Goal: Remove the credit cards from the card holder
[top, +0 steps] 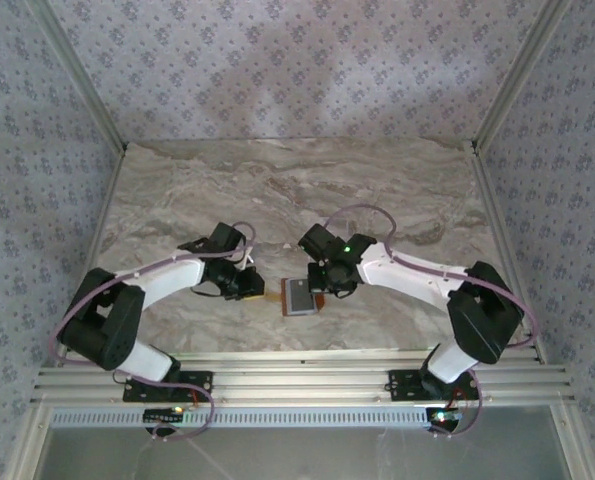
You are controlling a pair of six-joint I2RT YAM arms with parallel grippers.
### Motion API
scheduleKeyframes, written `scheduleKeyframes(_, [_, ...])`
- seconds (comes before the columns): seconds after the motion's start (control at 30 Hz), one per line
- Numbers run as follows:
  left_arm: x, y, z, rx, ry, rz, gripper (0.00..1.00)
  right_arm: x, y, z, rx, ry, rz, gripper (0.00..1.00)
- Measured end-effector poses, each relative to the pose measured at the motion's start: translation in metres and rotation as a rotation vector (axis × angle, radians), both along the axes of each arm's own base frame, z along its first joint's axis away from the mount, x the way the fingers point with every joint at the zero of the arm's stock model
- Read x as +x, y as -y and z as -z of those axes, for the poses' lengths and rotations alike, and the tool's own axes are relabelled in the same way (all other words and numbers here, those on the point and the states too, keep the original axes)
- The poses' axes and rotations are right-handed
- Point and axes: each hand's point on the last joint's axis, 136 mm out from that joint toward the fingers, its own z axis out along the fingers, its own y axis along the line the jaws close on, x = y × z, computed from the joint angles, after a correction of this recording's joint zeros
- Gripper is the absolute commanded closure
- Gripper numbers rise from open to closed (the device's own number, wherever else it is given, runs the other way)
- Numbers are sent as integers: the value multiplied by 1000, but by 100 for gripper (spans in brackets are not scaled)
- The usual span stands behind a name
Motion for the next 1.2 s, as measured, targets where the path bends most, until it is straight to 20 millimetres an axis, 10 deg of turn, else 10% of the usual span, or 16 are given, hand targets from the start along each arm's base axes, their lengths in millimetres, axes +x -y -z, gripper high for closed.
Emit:
scheduleKeyframes(0.4, [3, 34, -63, -28, 105, 37, 83, -7, 2, -5, -23, 9, 30, 100])
scheduleKeyframes(1.2, [-6, 80, 18, -28, -74, 34, 90, -10, -9, 8, 101, -11, 124, 94])
